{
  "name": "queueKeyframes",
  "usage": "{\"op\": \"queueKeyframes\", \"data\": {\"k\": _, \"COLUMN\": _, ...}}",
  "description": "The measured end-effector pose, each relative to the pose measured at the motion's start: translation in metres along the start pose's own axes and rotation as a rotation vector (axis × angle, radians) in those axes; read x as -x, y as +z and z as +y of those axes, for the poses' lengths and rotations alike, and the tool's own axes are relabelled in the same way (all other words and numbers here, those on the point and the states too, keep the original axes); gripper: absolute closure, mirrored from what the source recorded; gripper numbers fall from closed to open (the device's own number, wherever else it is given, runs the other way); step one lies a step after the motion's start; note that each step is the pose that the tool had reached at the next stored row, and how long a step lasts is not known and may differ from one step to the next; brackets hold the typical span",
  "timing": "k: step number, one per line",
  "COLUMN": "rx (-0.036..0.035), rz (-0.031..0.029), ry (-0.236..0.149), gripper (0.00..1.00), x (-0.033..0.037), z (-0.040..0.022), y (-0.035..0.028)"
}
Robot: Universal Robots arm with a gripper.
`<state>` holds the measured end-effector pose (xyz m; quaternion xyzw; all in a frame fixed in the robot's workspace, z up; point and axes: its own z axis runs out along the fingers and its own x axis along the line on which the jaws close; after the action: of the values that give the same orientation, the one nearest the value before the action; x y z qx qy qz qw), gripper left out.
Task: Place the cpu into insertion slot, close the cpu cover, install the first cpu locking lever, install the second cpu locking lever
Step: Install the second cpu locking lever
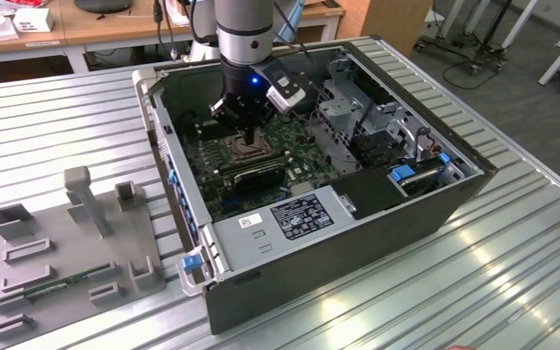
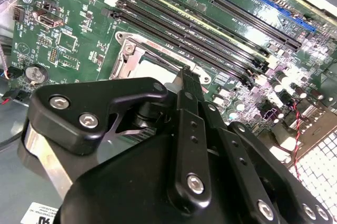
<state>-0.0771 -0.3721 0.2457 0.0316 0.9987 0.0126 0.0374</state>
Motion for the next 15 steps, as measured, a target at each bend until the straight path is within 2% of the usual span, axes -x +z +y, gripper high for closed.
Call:
{"op": "queueKeyframes", "data": {"k": 9, "rx": -0.0002, "rz": 0.0001, "ry": 0.0, "gripper": 0.89, "x": -0.0025, "z": -0.0003, "y": 0.0008}}
{"op": "queueKeyframes", "data": {"k": 15, "rx": 0.0, "rz": 0.0, "ry": 0.0, "gripper": 0.89, "x": -0.0062, "z": -0.0005, "y": 0.0052}}
